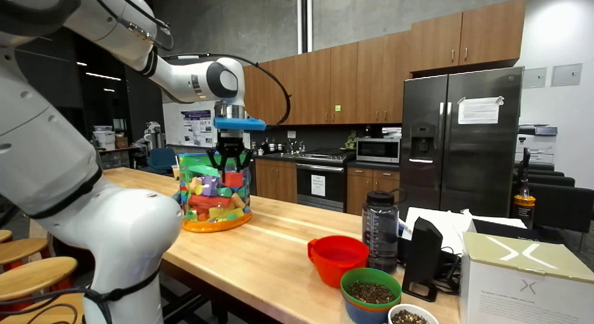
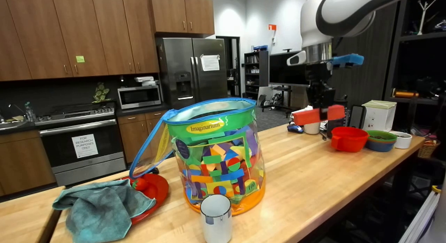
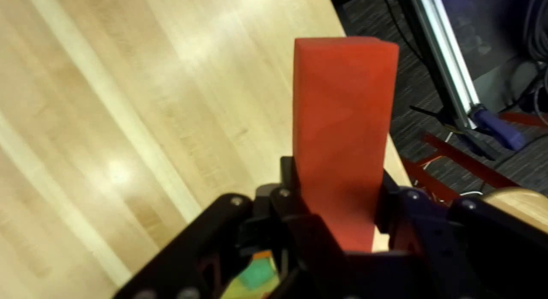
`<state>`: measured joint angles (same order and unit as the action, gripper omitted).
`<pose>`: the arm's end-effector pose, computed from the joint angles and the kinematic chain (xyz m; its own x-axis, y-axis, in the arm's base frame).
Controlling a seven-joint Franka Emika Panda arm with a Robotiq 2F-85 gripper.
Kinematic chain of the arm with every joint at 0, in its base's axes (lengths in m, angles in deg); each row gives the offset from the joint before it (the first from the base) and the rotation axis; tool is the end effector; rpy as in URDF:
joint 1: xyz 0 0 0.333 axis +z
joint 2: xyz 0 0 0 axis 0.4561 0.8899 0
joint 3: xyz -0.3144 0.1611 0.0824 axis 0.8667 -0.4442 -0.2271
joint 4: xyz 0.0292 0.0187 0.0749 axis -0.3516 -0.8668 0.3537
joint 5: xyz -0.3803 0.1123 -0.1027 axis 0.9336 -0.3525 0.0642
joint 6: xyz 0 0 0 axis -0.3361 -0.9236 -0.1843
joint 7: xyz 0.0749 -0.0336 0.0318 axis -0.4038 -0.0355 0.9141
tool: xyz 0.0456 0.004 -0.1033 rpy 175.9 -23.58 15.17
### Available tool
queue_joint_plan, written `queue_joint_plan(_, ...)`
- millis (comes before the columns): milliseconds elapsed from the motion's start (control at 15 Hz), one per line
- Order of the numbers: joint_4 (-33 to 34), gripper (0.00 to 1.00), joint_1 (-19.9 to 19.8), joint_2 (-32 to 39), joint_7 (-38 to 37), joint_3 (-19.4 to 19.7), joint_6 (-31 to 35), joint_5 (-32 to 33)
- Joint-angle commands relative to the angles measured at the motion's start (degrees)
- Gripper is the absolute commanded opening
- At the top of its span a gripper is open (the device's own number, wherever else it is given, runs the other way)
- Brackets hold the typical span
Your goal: Remove one orange block from the toy bag
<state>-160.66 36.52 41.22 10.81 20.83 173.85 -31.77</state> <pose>0.3353 0.0591 0.5166 0.5446 0.8364 -0.0625 0.8336 -0.5480 -0.0694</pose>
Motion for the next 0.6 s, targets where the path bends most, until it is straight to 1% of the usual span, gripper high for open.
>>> queue_joint_plan(0, -10.9, 0.16, 3.5, -5.8, -0.7, 0.5, 2.5, -4.8)
queue_joint_plan(133, -15.2, 0.16, 5.7, -6.6, -0.6, 0.0, 3.7, -7.7)
queue_joint_plan(267, -18.0, 0.16, 7.5, -6.5, -0.4, -0.5, 5.4, -9.6)
queue_joint_plan(333, -19.0, 0.16, 8.1, -6.2, -0.3, -1.0, 6.9, -9.4)
queue_joint_plan(400, -16.6, 0.16, 8.4, -3.8, -0.4, -1.3, 7.4, -8.6)
queue_joint_plan(533, -17.3, 0.16, 8.1, -3.7, -0.2, -2.3, 11.8, -5.6)
